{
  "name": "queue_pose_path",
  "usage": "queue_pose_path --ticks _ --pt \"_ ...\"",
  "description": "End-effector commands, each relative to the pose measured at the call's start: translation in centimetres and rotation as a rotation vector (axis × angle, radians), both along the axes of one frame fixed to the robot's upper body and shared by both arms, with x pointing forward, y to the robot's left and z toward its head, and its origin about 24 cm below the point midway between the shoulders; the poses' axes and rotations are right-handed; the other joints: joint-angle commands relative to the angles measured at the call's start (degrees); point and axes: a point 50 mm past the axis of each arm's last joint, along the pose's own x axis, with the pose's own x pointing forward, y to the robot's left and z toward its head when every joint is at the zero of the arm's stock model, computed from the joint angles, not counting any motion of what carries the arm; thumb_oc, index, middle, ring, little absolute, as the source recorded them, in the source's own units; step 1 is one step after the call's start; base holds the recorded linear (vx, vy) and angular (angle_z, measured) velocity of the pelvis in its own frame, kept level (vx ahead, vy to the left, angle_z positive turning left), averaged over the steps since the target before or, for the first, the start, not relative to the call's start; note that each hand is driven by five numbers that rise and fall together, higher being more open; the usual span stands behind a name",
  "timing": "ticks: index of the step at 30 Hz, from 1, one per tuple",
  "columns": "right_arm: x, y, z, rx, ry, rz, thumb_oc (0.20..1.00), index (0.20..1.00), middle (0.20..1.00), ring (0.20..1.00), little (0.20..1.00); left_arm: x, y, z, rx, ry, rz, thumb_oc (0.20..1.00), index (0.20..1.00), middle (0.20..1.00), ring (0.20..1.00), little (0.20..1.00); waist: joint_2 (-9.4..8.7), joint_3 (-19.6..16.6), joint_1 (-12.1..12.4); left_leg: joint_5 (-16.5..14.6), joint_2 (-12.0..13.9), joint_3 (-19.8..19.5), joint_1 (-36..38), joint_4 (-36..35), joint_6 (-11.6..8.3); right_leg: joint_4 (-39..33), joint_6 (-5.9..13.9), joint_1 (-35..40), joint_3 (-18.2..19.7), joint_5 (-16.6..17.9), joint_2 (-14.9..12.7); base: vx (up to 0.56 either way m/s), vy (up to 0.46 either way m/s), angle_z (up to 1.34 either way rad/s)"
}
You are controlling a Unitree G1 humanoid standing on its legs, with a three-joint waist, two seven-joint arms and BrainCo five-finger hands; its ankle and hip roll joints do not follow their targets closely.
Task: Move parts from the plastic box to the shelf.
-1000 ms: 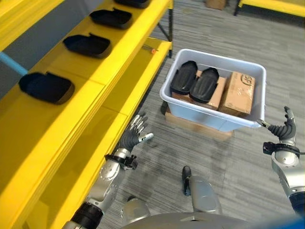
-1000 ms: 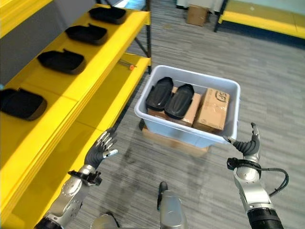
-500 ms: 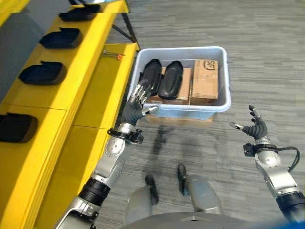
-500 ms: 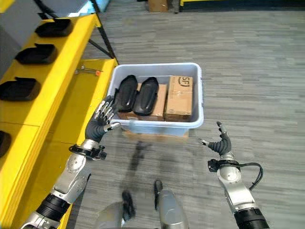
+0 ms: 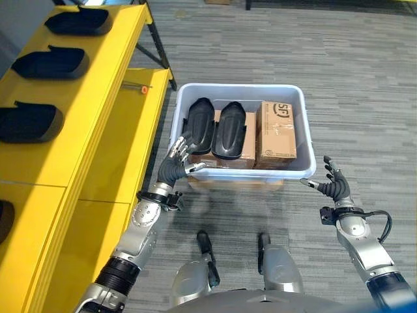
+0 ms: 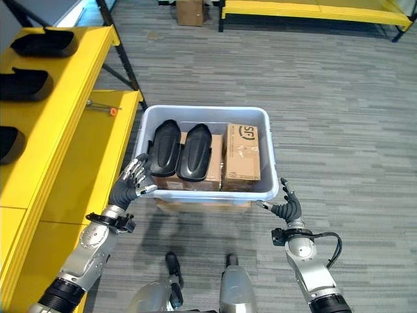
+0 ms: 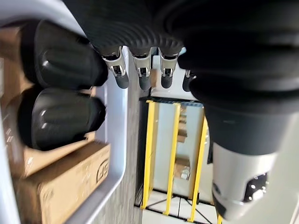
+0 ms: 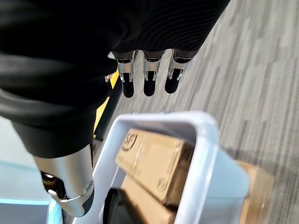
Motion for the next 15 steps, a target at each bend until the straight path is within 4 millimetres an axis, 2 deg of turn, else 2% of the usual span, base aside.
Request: queue_pose_path --ticks 1,8,11,14,15 --pt "0.8 -0.8 2.0 -0.055 -0.104 -0.023 1.0 1.0 1.0 1.0 1.0 -0.9 0.3 1.4 -0.038 -0.098 0.013 1.0 1.0 1.0 1.0 1.0 1.09 -2.0 0.6 -6.1 5.9 0.2 -1.4 6.8 -3.86 -2.0 -0.84 3.1 -2.4 1.4 1.5 0.09 0.028 0.12" --pt "1.6 0.4 2.7 0.014 -0.164 0.02 1.0 1.0 1.0 1.0 1.0 -1.9 1.7 0.2 0.024 -0.037 0.061 1.0 1.0 1.0 1.0 1.0 0.46 -3.1 3.2 -8.3 4.7 0.9 0.6 8.3 -2.38 -2.5 0.4 5.3 -4.6 2.2 -1.1 0.07 0.14 -0.07" --pt "2.0 0.8 3.0 -0.024 -0.205 0.004 1.0 1.0 1.0 1.0 1.0 -2.2 2.1 -0.4 0.043 -0.006 0.062 1.0 1.0 1.0 1.0 1.0 0.23 -4.0 4.0 -9.5 3.4 1.8 1.8 8.7 -0.94 -2.2 1.26 6.2 -5.5 2.9 -2.5 0.05 0.215 -0.08" --pt "2.4 1.0 3.3 -0.034 -0.224 -0.03 1.0 1.0 1.0 1.0 1.0 -2.3 2.0 -0.9 0.05 0.019 0.038 1.0 1.0 1.0 1.0 1.0 0.39 -4.5 4.5 -10.5 2.0 1.8 3.0 8.4 0.68 0.2 0.96 6.1 -5.7 2.6 -2.5 0.03 0.243 -0.05" --pt "2.6 1.3 3.3 -0.034 -0.234 -0.039 1.0 1.0 1.0 1.0 1.0 -2.4 1.9 -1.2 0.057 0.028 0.029 1.0 1.0 1.0 1.0 1.0 0.43 -4.6 5.0 -10.7 1.3 2.5 3.9 7.6 1.4 2.2 0.82 5.8 -7.3 3.4 -2.7 0.02 0.149 -0.04"
